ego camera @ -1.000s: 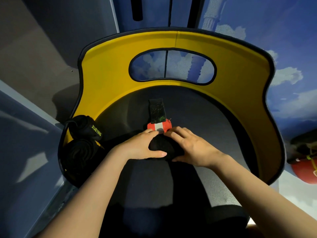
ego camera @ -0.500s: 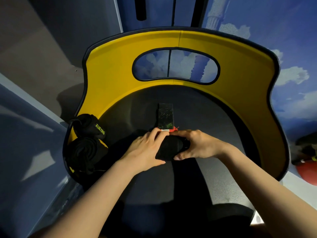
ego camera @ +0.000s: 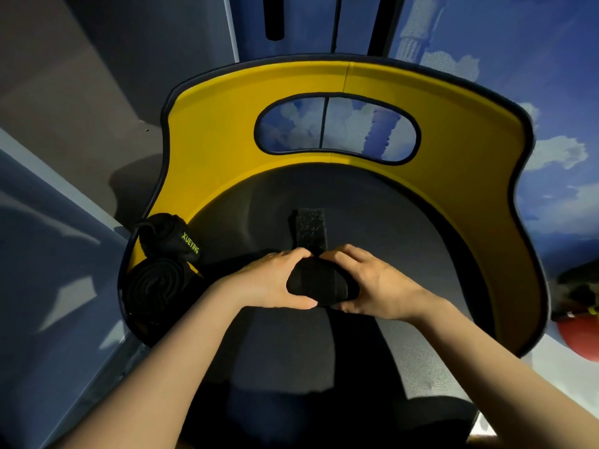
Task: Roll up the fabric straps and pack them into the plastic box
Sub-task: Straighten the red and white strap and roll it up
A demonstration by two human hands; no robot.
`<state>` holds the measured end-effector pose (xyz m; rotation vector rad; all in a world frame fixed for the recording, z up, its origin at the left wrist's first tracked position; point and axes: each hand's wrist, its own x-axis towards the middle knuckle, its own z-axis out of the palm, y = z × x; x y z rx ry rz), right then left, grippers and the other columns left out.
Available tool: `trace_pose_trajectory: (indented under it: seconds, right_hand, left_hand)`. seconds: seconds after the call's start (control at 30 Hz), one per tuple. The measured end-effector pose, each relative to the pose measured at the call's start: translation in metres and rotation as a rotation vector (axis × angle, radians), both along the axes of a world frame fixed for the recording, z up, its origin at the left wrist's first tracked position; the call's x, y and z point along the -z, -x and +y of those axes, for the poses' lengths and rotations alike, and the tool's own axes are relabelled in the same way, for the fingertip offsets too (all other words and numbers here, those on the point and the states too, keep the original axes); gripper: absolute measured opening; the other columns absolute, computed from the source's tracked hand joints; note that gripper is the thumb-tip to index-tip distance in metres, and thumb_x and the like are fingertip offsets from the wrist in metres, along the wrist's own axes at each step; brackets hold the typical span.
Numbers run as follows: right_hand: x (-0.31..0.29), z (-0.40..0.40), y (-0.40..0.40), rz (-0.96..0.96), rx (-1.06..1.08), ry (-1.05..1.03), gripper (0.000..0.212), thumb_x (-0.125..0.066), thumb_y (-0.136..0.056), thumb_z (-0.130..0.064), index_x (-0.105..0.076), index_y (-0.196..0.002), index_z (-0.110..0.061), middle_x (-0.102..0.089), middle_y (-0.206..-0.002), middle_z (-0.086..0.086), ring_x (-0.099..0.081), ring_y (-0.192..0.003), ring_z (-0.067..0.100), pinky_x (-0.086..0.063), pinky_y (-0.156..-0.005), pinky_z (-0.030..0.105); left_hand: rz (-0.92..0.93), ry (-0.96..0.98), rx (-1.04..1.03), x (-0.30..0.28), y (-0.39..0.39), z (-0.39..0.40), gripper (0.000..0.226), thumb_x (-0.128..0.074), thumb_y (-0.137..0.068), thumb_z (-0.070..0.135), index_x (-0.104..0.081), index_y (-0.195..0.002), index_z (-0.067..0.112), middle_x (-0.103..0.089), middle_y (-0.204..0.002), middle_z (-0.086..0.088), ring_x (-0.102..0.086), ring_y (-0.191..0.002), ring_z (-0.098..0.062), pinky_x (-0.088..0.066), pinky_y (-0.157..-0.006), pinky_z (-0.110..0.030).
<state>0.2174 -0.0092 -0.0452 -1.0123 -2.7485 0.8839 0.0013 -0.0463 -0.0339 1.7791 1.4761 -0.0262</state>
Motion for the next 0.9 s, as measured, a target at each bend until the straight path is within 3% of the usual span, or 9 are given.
trace_pose_trajectory:
  seconds: [0.07,0.13,0.33,0.5,0.67,0.8,0.9]
  right_hand:
    - [-0.004,0.003,0.0,0.01,0.009,0.095,0.076,-0.078,-0.071,-0.031,-0.039,-0.136,-0.026,-0.044,-0.116,-0.009,-0.047,-0.106,0.005,-0.033,-0.087,0.005]
    - [-0.006,0.004,0.0,0.006,0.027,0.148,0.075,-0.079,-0.07,-0.031,-0.041,-0.135,-0.028,-0.045,-0.115,-0.01,-0.047,-0.103,0.003,-0.033,-0.084,0.001]
    - [-0.008,0.006,0.004,0.09,0.167,0.435,0.055,-0.079,-0.071,-0.033,-0.055,-0.12,-0.03,-0.063,-0.101,-0.01,-0.06,-0.091,0.001,-0.049,-0.078,0.016]
    - [-0.004,0.008,0.006,0.132,0.235,0.624,0.045,-0.076,-0.076,-0.031,-0.055,-0.116,-0.032,-0.065,-0.103,-0.007,-0.062,-0.095,0.002,-0.049,-0.083,0.017]
    - [-0.007,0.001,0.004,0.168,0.167,0.221,0.063,-0.07,-0.08,-0.041,-0.04,-0.135,-0.033,-0.041,-0.123,-0.012,-0.043,-0.114,0.0,-0.038,-0.097,0.012]
    - [-0.002,-0.004,-0.001,0.047,0.041,0.0,0.089,-0.071,-0.071,-0.056,-0.026,-0.143,-0.03,-0.029,-0.137,-0.009,-0.037,-0.123,0.006,-0.041,-0.096,0.022]
    - [0.009,-0.008,0.002,0.019,0.055,-0.086,0.094,-0.076,-0.072,-0.04,-0.018,-0.144,-0.027,-0.024,-0.14,-0.007,-0.037,-0.124,0.013,-0.048,-0.093,0.031]
  left_hand:
    - [-0.022,0.039,-0.013,0.0,0.0,-0.002,0.082,-0.067,-0.078,0.051,-0.021,-0.143,0.031,-0.033,-0.147,0.006,-0.035,-0.132,-0.014,-0.039,-0.104,-0.033]
    - [-0.011,0.023,-0.017,0.0,-0.002,-0.004,0.082,-0.068,-0.077,0.052,-0.022,-0.142,0.033,-0.03,-0.146,0.007,-0.036,-0.13,-0.015,-0.041,-0.103,-0.034]
    - [0.086,-0.229,0.013,-0.003,-0.007,-0.011,0.079,-0.074,-0.073,0.045,-0.023,-0.133,0.037,-0.024,-0.136,0.01,-0.041,-0.123,-0.013,-0.049,-0.09,-0.031]
    - [0.082,-0.26,0.034,-0.001,-0.007,-0.009,0.076,-0.072,-0.076,0.043,-0.025,-0.135,0.032,-0.03,-0.137,0.007,-0.04,-0.125,-0.013,-0.046,-0.098,-0.032]
    - [0.023,-0.152,0.027,-0.003,-0.002,0.004,0.077,-0.071,-0.077,0.046,-0.025,-0.136,0.03,-0.033,-0.142,0.003,-0.037,-0.131,-0.016,-0.04,-0.103,-0.032]
    - [-0.039,-0.063,-0.008,0.0,0.0,0.009,0.073,-0.071,-0.077,0.046,-0.026,-0.132,0.033,-0.035,-0.143,0.002,-0.041,-0.128,-0.016,-0.043,-0.101,-0.035]
    - [-0.096,-0.024,-0.031,0.002,0.0,0.011,0.069,-0.071,-0.077,0.044,-0.028,-0.129,0.033,-0.038,-0.141,0.005,-0.042,-0.124,-0.011,-0.045,-0.1,-0.034]
